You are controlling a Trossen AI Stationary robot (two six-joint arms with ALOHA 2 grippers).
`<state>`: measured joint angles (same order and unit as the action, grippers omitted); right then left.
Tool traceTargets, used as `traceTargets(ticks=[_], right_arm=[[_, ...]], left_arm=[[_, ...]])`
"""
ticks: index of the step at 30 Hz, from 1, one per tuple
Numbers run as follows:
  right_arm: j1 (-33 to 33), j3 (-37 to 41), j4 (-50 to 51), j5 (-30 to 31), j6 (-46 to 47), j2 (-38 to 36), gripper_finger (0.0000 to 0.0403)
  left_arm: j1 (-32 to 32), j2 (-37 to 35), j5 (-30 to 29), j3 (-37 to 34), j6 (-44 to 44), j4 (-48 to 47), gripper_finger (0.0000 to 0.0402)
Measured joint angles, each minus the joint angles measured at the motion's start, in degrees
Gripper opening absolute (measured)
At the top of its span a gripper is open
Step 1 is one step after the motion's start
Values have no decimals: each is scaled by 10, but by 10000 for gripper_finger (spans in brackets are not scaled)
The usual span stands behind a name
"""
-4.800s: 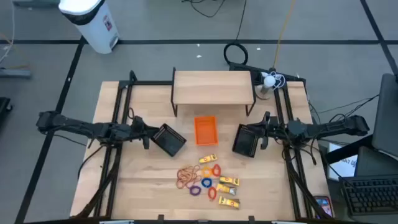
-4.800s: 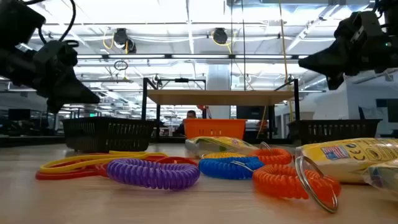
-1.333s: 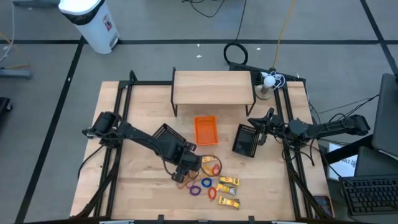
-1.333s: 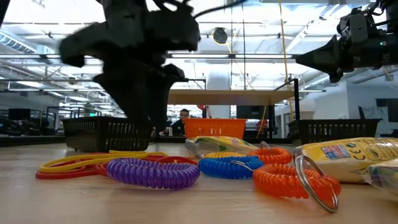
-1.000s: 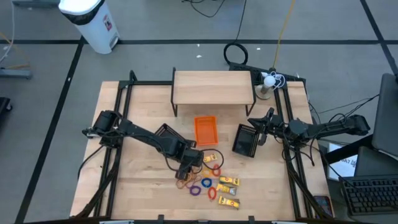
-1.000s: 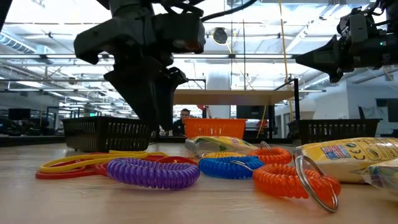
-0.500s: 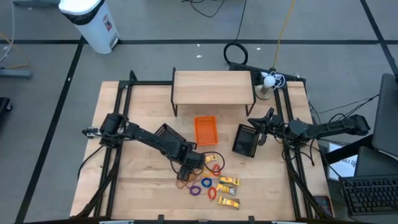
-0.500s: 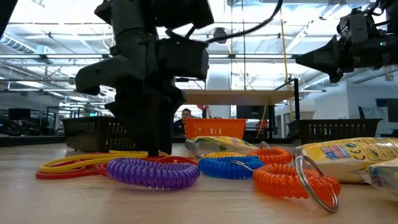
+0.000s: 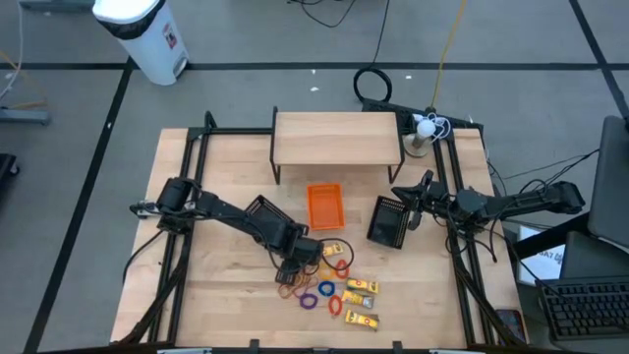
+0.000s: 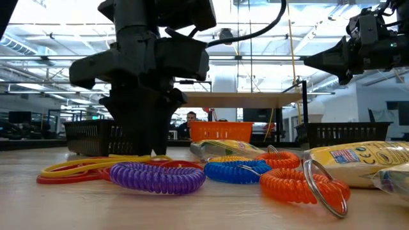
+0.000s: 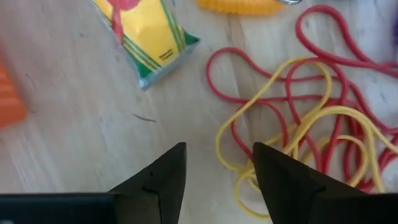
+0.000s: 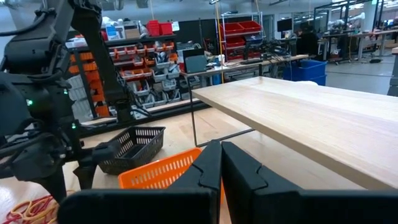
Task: Pick & Place Office Desk Supplies
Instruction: Put the yellow rubber band into the left black bin
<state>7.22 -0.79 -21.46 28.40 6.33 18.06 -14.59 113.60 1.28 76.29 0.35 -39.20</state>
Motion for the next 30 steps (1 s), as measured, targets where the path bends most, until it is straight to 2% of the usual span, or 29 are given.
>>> traceTargets(ticks=[9, 13, 22, 30], right_arm=[[0, 0, -1, 0, 0, 0, 0], [0, 0, -1, 0, 0, 0, 0], [0, 0, -1, 0, 0, 0, 0], [0, 0, -1, 0, 0, 0, 0]], left_arm=[[15, 0, 4, 0, 4, 3, 105], [15, 0, 8, 0, 4, 18, 87], [2, 0, 25, 0, 8, 28, 79], [4, 4, -15, 1, -5, 29, 79]])
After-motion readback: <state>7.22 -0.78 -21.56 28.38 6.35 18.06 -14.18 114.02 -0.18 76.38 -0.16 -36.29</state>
